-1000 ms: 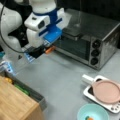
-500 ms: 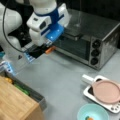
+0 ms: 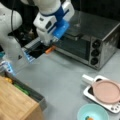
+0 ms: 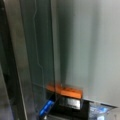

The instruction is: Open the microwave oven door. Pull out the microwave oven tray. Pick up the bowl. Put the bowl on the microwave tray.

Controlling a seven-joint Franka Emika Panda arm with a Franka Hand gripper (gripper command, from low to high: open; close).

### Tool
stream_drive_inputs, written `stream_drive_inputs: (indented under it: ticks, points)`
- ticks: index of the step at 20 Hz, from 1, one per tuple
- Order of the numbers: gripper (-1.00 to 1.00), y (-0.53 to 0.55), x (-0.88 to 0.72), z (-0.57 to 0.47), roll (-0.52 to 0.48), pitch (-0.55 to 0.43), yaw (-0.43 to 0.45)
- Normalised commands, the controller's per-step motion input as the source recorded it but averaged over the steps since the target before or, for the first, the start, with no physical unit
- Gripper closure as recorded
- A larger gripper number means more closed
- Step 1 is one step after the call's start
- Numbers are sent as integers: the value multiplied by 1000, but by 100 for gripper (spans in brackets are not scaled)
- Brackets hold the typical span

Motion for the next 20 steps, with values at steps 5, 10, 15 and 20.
stream_drive_inputs:
  ticks: [5,10,15,20]
  points:
    - [-100,292,-12,-22,141,37,35]
    - [-100,292,-73,-53,119,13,-35]
    - [-100,256,-108,-90,132,3,-94]
    - [-100,265,-137,-123,141,-25,-122]
